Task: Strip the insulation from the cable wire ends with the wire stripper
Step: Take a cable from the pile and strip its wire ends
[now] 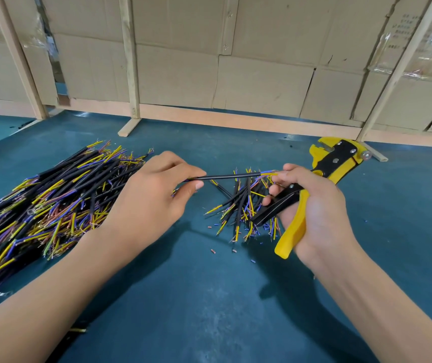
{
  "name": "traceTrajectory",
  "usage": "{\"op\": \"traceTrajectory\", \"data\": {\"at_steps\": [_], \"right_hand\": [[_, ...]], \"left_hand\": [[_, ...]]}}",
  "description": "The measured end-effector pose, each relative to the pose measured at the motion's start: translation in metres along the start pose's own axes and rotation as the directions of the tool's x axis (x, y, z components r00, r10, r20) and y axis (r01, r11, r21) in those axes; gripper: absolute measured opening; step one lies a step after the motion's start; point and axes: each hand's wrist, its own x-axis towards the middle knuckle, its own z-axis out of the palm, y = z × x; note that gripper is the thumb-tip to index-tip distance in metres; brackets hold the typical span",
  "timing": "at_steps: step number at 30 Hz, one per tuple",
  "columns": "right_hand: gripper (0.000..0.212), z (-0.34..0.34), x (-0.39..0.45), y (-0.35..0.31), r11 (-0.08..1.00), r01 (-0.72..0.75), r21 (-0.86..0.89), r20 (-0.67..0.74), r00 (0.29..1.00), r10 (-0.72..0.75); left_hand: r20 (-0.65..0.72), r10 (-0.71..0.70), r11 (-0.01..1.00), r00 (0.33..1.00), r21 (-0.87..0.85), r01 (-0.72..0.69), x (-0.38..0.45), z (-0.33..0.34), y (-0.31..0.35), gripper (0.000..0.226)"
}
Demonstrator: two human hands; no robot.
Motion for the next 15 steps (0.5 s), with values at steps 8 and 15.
{"op": "traceTrajectory", "data": {"at_steps": [8,15], "right_hand": [[0.006,-0.003,0.002,0.001,0.996,0.066,-0.061,0.013,0.998,-0.065],[0.010,0.001,-0.008,0.010,0.979,0.068,-0.193,0.153,0.987,-0.038]], "left_hand": [[0.215,-0.364,0.869,0.906,-0.273,0.414,0.007,-0.001,0.005,0.008],[0.639,-0.396,0.203,0.660,-0.640,0.741,0.013,-0.008,0.006,0.034]]}}
